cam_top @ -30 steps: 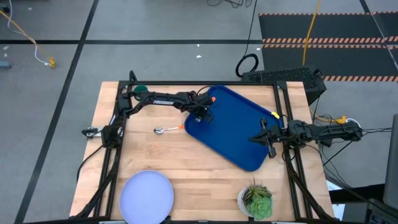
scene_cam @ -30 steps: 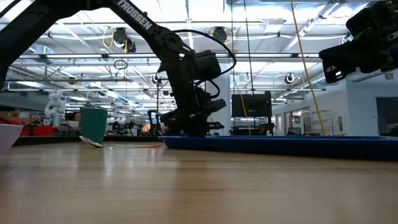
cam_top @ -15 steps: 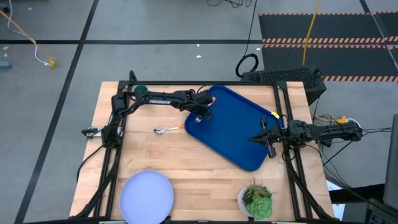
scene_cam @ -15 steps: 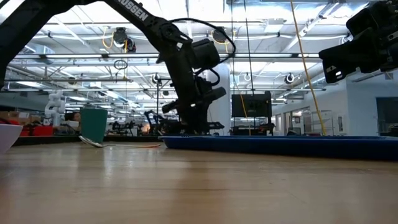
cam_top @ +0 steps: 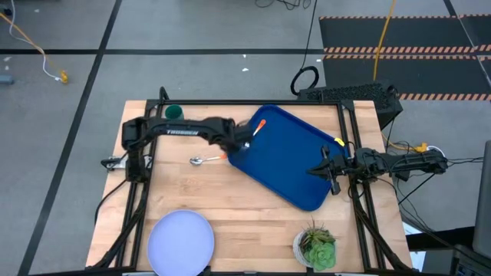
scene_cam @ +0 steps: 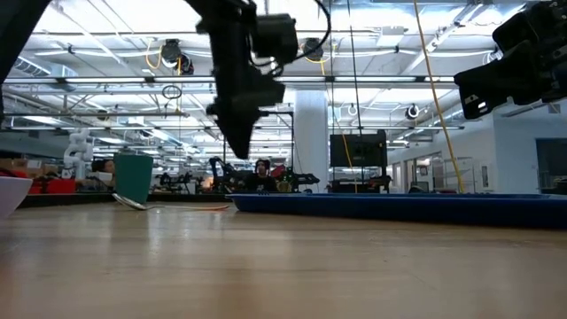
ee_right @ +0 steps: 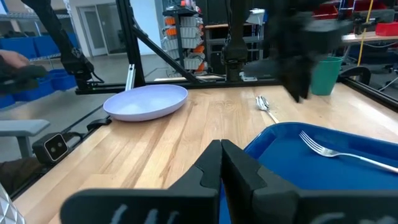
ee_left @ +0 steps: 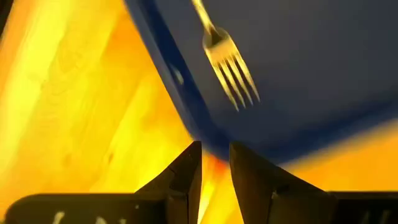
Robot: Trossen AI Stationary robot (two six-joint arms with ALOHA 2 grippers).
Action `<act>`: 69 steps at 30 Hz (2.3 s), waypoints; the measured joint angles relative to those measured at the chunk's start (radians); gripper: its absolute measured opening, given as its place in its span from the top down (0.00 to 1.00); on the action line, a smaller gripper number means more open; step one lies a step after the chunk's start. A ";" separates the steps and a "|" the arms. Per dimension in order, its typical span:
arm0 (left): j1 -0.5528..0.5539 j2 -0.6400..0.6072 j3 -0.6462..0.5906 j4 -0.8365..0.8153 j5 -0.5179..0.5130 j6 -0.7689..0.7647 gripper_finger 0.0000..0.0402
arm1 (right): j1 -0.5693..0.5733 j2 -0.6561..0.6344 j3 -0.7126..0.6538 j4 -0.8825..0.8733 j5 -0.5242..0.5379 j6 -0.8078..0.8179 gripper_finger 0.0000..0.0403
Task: Pick and place plate/cup/fork/spoon on tray
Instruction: Put the orange spoon on the blue serving tray to the left of the orange fork
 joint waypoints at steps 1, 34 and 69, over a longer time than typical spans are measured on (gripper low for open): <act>-0.020 -0.008 0.000 -0.026 -0.010 0.026 0.79 | 0.000 0.000 0.000 0.000 0.000 0.000 1.00; -0.186 -0.606 -0.763 0.720 0.084 0.029 0.79 | 0.000 0.003 0.000 0.000 0.000 0.000 1.00; -0.017 -0.499 -0.802 0.482 0.083 0.038 0.36 | 0.000 0.004 0.000 0.000 0.000 0.000 1.00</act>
